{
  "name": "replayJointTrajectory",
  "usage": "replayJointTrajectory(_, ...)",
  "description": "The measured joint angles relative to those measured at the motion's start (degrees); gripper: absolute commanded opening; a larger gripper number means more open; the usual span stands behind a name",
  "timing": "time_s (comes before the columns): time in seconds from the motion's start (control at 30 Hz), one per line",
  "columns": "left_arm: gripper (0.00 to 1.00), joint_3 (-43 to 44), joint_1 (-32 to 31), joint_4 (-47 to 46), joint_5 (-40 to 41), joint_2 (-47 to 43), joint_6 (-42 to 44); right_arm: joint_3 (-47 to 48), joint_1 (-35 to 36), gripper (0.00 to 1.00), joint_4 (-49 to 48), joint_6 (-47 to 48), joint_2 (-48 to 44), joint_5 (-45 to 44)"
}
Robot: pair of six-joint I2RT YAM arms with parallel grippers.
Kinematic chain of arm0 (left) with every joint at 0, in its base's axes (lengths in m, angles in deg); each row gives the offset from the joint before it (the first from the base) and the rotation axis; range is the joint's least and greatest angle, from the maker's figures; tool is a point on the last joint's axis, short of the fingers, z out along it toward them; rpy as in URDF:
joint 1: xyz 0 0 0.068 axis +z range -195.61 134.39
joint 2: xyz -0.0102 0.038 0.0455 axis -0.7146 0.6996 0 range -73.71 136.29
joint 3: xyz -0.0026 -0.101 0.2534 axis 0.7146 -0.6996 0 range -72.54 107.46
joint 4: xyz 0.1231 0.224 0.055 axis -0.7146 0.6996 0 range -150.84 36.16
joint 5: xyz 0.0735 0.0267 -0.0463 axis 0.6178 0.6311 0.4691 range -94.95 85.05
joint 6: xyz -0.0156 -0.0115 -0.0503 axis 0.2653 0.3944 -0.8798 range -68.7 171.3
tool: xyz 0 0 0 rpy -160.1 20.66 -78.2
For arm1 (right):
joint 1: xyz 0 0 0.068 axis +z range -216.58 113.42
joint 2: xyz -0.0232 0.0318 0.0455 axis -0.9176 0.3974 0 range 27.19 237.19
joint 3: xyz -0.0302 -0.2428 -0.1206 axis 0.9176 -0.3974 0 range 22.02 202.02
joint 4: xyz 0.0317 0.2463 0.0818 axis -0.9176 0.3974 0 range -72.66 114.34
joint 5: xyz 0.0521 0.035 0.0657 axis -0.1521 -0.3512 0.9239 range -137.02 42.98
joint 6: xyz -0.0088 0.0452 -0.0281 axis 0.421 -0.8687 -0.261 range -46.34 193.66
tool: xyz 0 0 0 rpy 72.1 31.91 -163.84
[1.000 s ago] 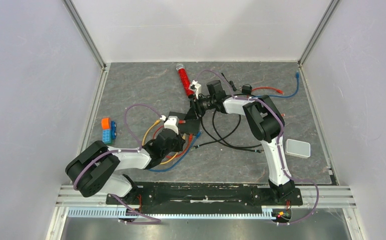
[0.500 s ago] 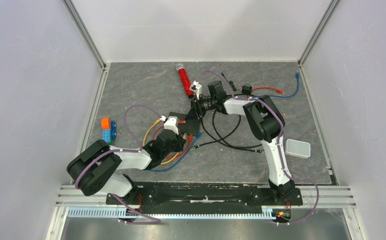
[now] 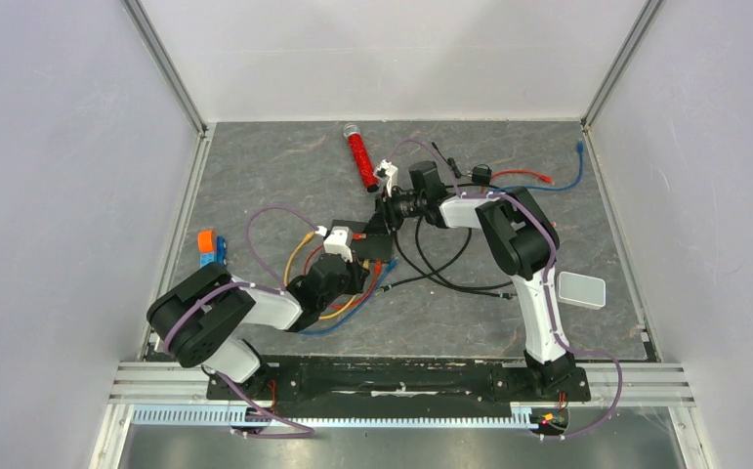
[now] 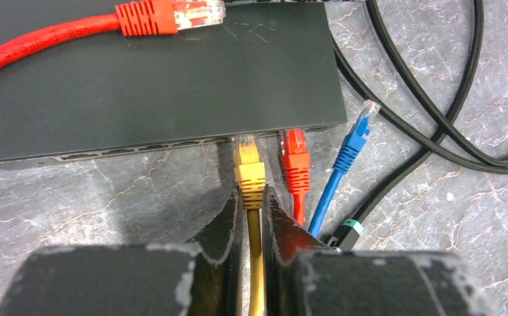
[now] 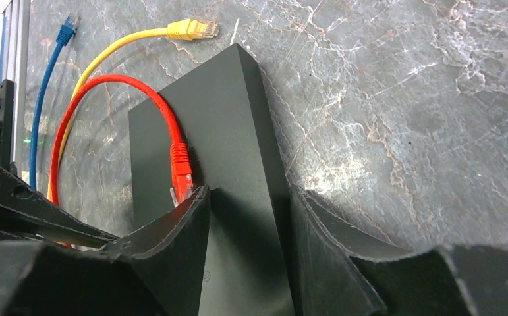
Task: Insert the plug into the switch port
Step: Insert the connector into the switch port.
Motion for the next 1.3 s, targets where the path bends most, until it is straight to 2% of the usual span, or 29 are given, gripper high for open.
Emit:
replayJointTrajectory(0.33,0.02,0.00,-0.57,-0.39,0.39,0.31,0.11,-10.40,-0.61,0.45,-11.82,-4.00,-3.98,-3.41)
replayJointTrajectory(0.73,0.02,0.17,-0.66,-0.07,0.44,0.17,1.73,-7.30,0.22,0.42,-8.09,-0.15,-2.67,-1.29)
replayJointTrajectory(0.9,0.02,2.47,-1.31,5.88,2.08,-0.90,2.43,-8.28,0.72,0.41,-9.94,1.14,-2.67,-1.31)
replayJointTrajectory(1.3,0.02,2.97,-1.97,10.01,3.96,-2.19,3.89,-9.11,2.78,0.39,-11.93,3.54,-3.08,-3.06)
